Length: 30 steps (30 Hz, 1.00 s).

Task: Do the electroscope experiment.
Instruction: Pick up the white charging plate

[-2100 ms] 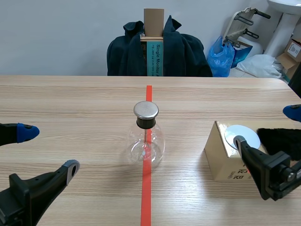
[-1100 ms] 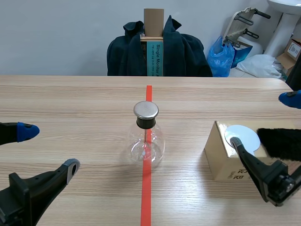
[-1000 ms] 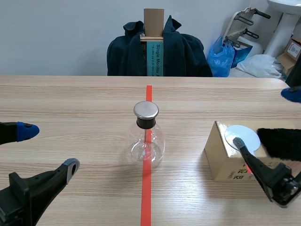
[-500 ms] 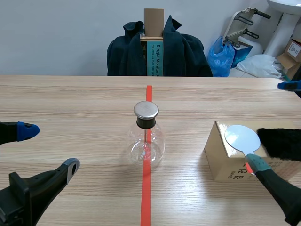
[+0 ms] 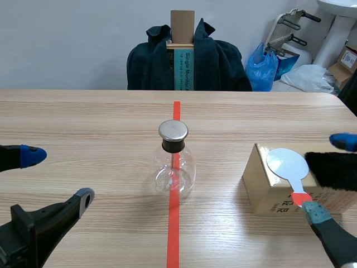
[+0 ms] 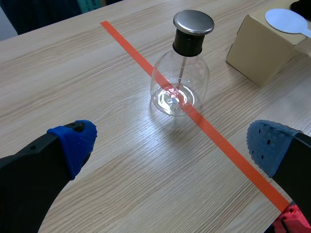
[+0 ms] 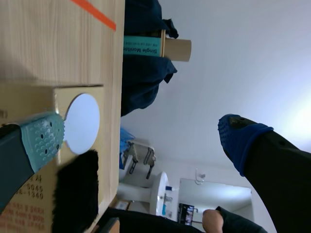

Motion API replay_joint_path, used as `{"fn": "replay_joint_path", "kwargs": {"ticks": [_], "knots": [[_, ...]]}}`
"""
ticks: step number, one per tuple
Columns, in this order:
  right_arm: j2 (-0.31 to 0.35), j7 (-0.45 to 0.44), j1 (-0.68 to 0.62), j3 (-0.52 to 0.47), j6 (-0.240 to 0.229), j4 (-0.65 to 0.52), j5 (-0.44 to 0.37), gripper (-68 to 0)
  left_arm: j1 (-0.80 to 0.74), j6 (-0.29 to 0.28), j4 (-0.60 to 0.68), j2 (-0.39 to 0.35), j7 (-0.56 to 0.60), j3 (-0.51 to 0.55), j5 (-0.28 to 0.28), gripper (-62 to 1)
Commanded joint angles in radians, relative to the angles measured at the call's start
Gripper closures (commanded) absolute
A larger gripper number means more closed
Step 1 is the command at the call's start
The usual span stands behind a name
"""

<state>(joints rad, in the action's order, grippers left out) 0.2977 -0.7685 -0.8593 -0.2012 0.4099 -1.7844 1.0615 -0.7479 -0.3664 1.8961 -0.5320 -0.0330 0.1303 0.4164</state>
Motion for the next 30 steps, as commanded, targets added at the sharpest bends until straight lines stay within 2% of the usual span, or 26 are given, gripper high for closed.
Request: {"fn": "replay_joint_path", "kwargs": {"ticks": [1,3,6,8,13,20,23,30], "knots": [[-0.016,0.003,0.008,0.000,0.026,0.011,0.019,-67.9,0.003,0.005,0.025,0.008,0.016,-0.006,0.006,-62.3],[-0.043,0.003,0.008,0.000,0.048,0.043,0.062,-67.9,0.003,0.005,0.025,0.008,0.016,-0.006,0.006,-62.3],[-0.066,0.002,0.006,0.000,0.077,0.092,0.084,-67.9,0.003,0.005,0.025,0.008,0.013,-0.006,0.006,-62.3],[-0.074,0.002,0.006,0.000,0.089,0.123,0.099,-67.9,0.003,0.005,0.025,0.008,0.007,-0.006,0.006,-62.3],[-0.077,0.011,0.037,0.015,0.154,0.227,0.118,-67.9,0.003,0.005,0.025,0.008,0.006,-0.006,0.005,-62.3],[-0.077,0.083,0.192,0.084,0.328,0.415,0.120,-67.9,0.003,0.006,0.025,0.008,0.006,-0.006,-0.002,-62.3],[-0.077,0.112,0.240,0.114,0.373,0.459,0.121,-67.9,0.003,0.006,0.025,0.008,0.006,-0.006,-0.017,-62.3],[-0.076,0.184,0.280,0.167,0.373,0.499,0.122,-67.9,0.003,0.006,0.025,0.008,0.006,-0.006,-0.020,-62.3]]}}
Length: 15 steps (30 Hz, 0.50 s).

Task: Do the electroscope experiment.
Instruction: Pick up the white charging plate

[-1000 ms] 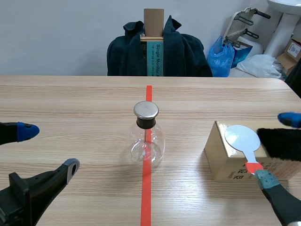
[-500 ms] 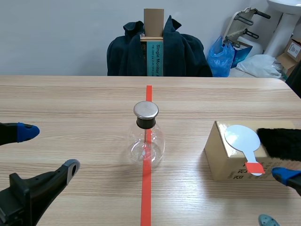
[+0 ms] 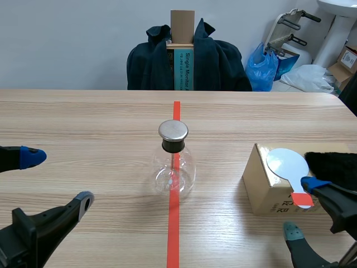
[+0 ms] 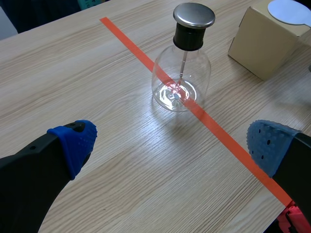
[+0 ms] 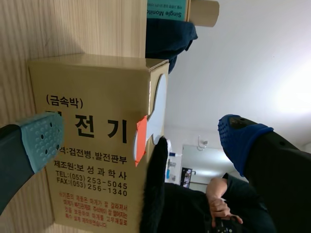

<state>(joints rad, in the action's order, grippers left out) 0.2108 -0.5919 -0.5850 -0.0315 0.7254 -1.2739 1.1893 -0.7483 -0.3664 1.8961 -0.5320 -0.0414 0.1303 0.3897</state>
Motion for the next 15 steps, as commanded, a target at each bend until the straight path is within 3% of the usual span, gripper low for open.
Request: {"fn": "replay_joint_path", "kwargs": {"ticks": [1,15], "knots": [[0.011,0.020,0.007,0.006,0.058,-0.010,-0.005,-67.9,0.003,0.006,0.025,0.008,0.014,-0.006,0.006,-62.3],[0.011,0.241,0.040,0.080,0.058,-0.008,0.013,-67.9,0.003,0.006,0.025,0.008,0.014,-0.006,0.006,-62.3]]}}
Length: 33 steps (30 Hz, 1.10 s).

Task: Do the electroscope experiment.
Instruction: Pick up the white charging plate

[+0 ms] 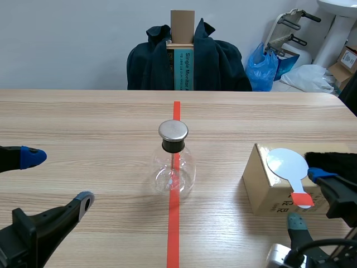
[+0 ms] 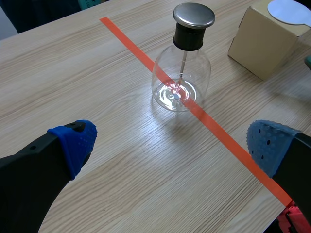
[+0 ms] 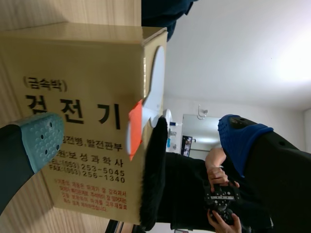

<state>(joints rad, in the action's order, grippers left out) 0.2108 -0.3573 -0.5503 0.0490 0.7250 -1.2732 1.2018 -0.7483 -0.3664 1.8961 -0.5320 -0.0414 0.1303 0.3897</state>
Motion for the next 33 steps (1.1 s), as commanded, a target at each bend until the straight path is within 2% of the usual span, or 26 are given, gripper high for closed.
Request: {"fn": "replay_joint_path", "kwargs": {"ticks": [1,25,27,33], "knots": [[0.011,0.013,0.008,0.005,0.058,-0.009,0.001,-67.9,0.003,0.006,0.025,0.008,0.014,-0.006,0.006,-62.3],[0.014,0.079,0.016,0.024,0.058,-0.010,0.026,-67.9,0.003,0.006,0.025,0.008,0.015,-0.006,0.006,-62.3],[0.014,0.079,0.016,0.024,0.058,-0.010,0.027,-61.8,0.003,0.006,0.025,0.008,0.016,-0.006,0.006,-62.3],[0.014,0.079,0.016,0.024,0.058,-0.010,0.029,-30.9,0.003,0.006,0.025,0.008,0.022,-0.006,0.006,-62.3]]}}
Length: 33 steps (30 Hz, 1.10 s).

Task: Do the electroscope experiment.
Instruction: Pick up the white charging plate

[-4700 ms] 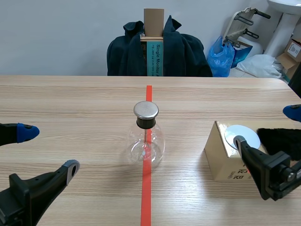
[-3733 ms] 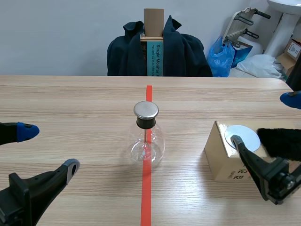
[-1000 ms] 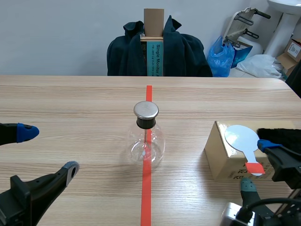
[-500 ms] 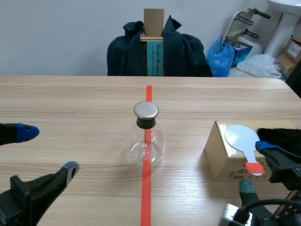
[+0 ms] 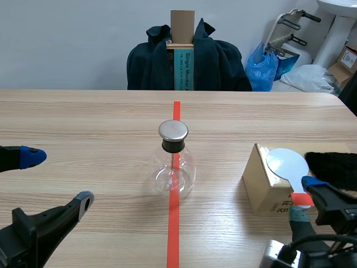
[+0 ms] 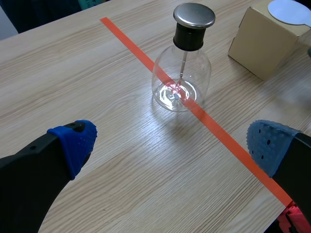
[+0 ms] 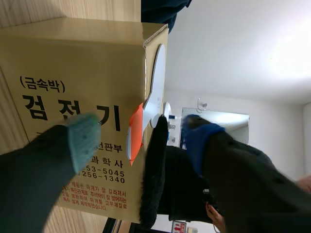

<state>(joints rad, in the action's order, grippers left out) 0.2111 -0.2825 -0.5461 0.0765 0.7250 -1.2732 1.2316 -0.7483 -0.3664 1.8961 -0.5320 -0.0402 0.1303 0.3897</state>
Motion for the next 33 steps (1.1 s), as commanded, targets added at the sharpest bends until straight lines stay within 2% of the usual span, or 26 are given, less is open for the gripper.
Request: {"fn": "replay_joint_path", "kwargs": {"ticks": [1,5,9,16,20,24,33], "knots": [[0.013,0.004,0.011,-0.003,0.058,-0.010,-0.001,-26.2,0.003,0.006,0.025,0.008,0.021,-0.006,0.006,-62.3],[0.016,0.004,0.011,-0.003,0.058,-0.010,-0.001,-10.3,0.003,0.006,0.025,0.008,0.021,-0.006,0.006,-62.3],[0.016,0.004,0.011,-0.003,0.058,-0.010,0.000,-0.7,0.003,0.006,0.025,0.008,0.021,-0.006,0.006,-62.3],[0.019,0.000,0.011,-0.004,0.058,-0.020,0.001,-0.7,0.003,0.006,0.025,0.008,0.021,-0.006,0.006,-62.3],[0.030,-0.025,0.011,-0.004,0.058,-0.060,-0.024,-0.7,0.003,0.006,0.025,0.008,0.021,-0.006,0.006,-62.3],[0.061,-0.064,-0.016,-0.005,0.058,-0.177,-0.089,-0.7,0.003,0.006,0.025,0.008,0.021,-0.006,0.006,-62.3],[0.162,-0.073,-0.098,-0.006,0.058,-0.450,-0.248,-0.7,0.003,0.005,0.025,0.008,0.021,-0.006,0.006,-62.3]]}}
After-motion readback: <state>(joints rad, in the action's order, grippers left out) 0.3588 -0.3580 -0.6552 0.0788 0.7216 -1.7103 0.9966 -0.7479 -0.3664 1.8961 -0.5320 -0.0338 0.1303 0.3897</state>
